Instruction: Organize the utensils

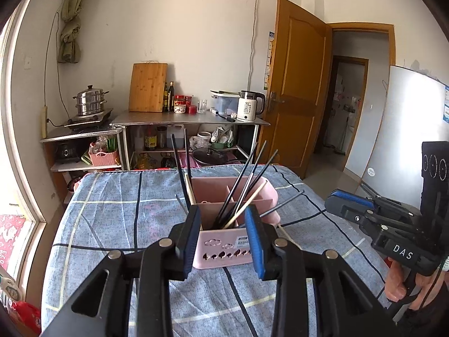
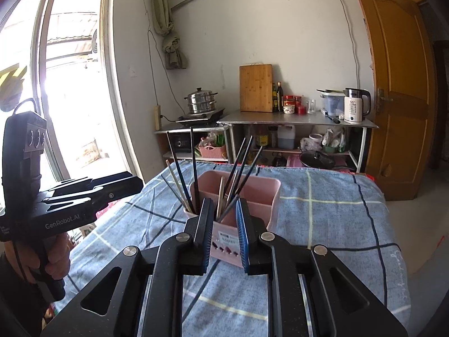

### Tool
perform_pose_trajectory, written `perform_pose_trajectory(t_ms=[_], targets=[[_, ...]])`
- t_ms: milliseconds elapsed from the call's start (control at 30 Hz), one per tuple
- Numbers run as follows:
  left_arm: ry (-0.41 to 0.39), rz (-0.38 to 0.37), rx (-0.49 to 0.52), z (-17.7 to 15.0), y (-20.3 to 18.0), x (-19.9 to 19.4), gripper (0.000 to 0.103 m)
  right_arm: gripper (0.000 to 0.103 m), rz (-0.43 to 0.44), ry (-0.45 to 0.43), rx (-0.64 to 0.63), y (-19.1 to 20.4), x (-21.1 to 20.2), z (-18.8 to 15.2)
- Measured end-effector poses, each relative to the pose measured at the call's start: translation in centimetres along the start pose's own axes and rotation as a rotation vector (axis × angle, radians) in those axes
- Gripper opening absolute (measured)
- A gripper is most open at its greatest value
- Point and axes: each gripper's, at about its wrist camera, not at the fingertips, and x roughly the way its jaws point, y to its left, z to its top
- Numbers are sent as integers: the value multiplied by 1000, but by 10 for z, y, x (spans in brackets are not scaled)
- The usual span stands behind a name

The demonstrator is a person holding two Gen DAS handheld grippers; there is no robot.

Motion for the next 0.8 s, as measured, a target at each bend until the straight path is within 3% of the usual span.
perform_pose_trajectory(t_ms=[333,800], targets=[[-10,35,-17,-62,-22,-24,38,18,-41,13,-7,6,-31,-57],[51,58,-18,-120,-38,-42,38,18,-76,12,-34,29,-63,-105]])
